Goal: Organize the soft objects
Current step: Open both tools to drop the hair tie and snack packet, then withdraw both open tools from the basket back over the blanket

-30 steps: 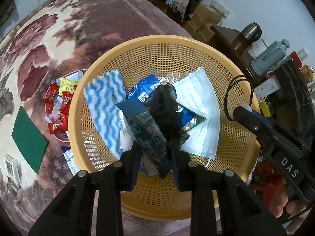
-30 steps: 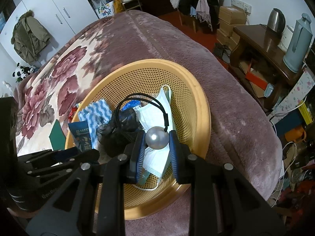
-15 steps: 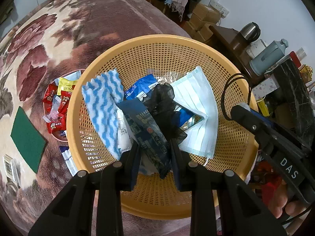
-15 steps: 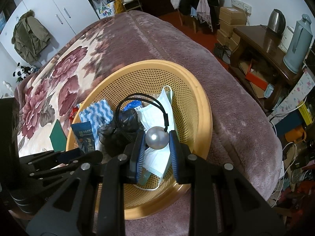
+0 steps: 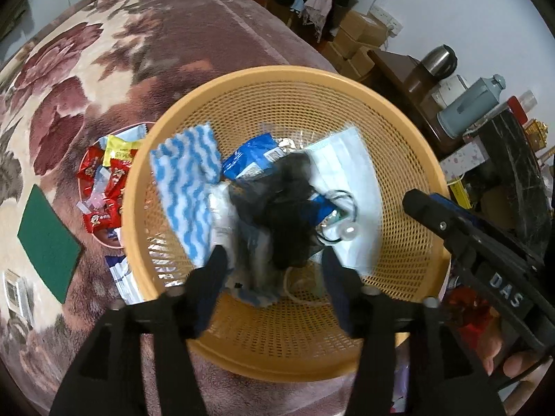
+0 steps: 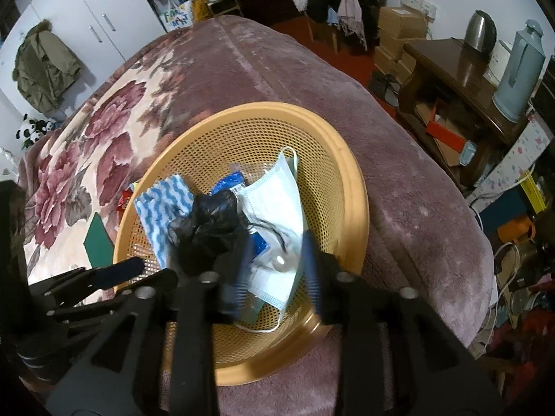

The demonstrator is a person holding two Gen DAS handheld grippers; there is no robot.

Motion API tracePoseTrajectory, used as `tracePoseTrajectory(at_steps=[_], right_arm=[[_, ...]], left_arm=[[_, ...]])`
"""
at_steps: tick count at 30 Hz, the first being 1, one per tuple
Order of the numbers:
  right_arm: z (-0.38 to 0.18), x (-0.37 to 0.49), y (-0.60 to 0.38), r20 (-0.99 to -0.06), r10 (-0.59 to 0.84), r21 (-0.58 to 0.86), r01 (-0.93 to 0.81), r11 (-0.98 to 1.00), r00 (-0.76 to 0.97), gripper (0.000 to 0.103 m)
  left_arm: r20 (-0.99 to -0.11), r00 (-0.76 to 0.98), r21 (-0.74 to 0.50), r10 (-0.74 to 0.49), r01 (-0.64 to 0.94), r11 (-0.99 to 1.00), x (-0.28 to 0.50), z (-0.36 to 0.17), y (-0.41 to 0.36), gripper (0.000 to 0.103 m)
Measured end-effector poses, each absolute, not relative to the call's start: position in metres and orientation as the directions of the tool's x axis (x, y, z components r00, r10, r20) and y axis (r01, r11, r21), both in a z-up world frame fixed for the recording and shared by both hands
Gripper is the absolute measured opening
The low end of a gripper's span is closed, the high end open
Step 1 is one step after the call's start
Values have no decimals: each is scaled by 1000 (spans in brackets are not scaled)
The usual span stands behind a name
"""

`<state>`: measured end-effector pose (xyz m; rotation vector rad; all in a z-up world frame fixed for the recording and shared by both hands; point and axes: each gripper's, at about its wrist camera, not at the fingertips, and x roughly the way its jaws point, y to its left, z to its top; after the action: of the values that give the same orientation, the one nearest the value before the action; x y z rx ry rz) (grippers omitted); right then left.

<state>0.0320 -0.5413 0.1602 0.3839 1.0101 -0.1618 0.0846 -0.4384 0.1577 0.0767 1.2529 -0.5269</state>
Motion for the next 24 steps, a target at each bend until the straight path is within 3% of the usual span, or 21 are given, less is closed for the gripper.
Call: tracePoseTrajectory(at_steps=[2, 3, 6, 13, 24], right_arm=[[160, 31, -541, -849, 46, 245, 316, 917, 527, 67], [161, 30, -541, -842, 59, 262, 311, 914, 537, 72], [164, 31, -536, -839, 54, 256, 304, 918, 542, 78], [168, 31, -526, -843, 36, 225, 290, 930, 537, 97], [174, 22, -523, -847, -19, 182, 324, 929, 532, 103]], left_arm=[[-919, 216, -223, -330, 407, 886, 86, 158, -436, 82], [-919, 222, -218, -326, 402, 889, 86, 159, -434, 84], [-920, 240, -197, -310, 399, 895, 86, 160, -431, 101], [-920, 256, -183, -298, 393, 901, 85, 163, -423, 102], [-916, 262, -189, -304, 386, 903, 78, 170, -415, 102]])
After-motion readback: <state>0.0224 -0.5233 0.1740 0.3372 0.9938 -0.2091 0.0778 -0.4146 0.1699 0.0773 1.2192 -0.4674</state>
